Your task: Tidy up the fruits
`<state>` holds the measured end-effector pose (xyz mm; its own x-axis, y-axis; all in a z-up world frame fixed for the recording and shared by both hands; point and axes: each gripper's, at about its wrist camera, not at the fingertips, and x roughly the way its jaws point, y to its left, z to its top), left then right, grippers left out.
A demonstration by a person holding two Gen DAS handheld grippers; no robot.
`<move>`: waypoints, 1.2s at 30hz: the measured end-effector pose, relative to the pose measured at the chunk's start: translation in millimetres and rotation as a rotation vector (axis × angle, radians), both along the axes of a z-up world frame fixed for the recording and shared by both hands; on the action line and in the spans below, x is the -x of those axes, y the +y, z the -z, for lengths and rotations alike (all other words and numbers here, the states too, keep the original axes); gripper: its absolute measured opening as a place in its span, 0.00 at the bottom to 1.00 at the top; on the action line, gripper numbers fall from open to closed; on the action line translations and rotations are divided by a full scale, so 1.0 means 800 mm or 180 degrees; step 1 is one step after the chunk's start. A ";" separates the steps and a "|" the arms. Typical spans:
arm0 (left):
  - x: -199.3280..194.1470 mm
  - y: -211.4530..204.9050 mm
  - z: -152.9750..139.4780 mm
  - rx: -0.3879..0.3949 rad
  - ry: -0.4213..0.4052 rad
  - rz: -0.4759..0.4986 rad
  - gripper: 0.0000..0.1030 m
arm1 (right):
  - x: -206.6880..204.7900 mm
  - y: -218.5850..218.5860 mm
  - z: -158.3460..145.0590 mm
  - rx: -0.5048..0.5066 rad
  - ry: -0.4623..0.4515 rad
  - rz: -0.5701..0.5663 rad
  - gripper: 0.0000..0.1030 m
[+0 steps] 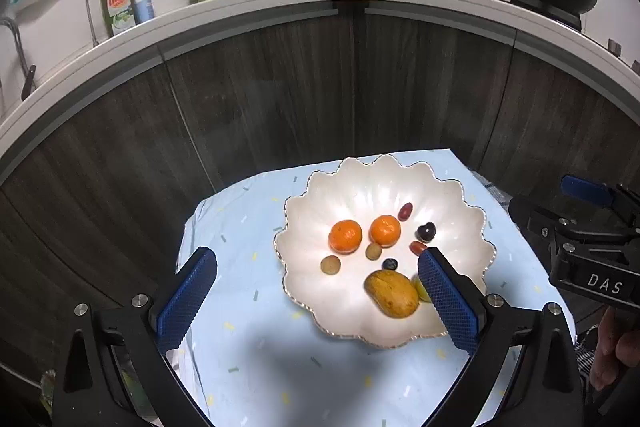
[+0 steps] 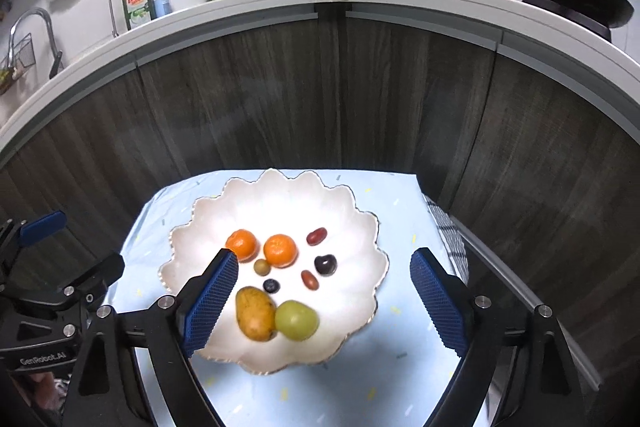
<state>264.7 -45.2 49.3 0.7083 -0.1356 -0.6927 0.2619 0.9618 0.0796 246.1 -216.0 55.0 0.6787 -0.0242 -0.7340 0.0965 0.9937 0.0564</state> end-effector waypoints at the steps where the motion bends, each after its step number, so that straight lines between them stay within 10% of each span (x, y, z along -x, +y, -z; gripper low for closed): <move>1: 0.006 0.001 -0.002 0.0010 -0.0006 -0.0003 0.99 | 0.005 0.000 -0.002 -0.0015 -0.0005 0.0009 0.87; 36: 0.180 0.045 0.009 0.0084 0.0178 -0.0328 0.99 | 0.187 0.035 -0.010 -0.0152 -0.0011 0.0172 0.89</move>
<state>121.0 -8.8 42.5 0.6798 -0.0828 -0.7287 0.1651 0.9854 0.0420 96.3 -188.0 62.7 0.6799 -0.0258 -0.7328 0.1495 0.9833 0.1042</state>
